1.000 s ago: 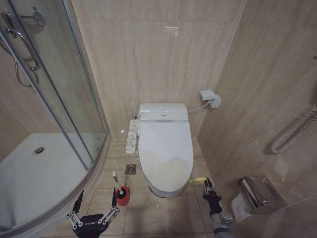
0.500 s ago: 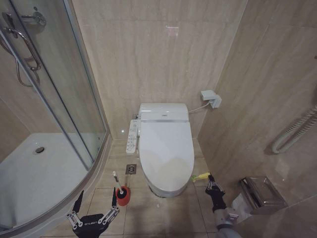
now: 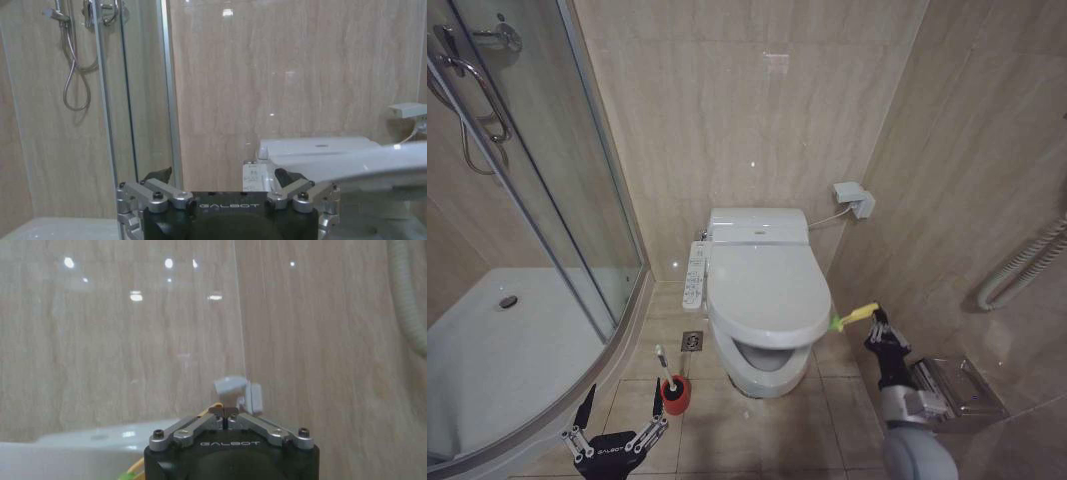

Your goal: Open the toilet lid, clean the toilet bowl with a toilet brush, close the toilet lid, and flush.

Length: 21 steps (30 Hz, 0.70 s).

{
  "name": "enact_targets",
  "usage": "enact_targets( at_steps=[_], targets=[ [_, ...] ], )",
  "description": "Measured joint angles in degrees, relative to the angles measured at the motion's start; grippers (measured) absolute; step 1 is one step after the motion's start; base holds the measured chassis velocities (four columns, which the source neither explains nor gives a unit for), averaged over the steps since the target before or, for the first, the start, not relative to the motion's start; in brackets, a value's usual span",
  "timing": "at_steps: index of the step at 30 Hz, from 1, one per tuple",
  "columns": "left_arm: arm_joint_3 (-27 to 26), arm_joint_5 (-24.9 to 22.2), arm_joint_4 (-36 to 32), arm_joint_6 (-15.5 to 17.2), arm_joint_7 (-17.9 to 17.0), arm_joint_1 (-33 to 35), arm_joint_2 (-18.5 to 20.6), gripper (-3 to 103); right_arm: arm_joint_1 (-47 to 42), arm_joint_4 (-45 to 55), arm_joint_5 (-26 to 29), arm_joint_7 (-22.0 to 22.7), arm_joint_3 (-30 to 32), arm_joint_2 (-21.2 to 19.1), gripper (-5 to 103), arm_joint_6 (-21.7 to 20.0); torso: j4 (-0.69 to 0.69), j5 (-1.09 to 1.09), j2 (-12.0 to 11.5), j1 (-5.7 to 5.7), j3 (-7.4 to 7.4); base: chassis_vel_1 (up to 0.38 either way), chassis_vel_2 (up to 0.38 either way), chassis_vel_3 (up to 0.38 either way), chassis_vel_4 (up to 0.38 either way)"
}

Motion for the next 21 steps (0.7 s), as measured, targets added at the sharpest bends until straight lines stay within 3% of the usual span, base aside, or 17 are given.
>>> enact_targets(
  at_steps=[11, 21],
  targets=[
    [0.0, 0.0, 0.0, 0.0, 0.0, 0.0, 0.0, 100, 7.5, 1.0, 1.1, 0.1, -2.5, -1.3, 0, -5.0, -0.01, 0.01, 0.0, 0.00, 0.00, 0.000, 0.000, 0.000, 0.000],
    [0.0, 0.0, 0.0, 0.0, 0.0, 0.0, 0.0, 100, 15.9, -4.9, 2.5, -3.1, -3.8, -3.2, 0, -8.4, -0.02, 0.00, 0.0, 0.00, 0.00, 0.000, 0.000, 0.000, 0.000]
  ],
)
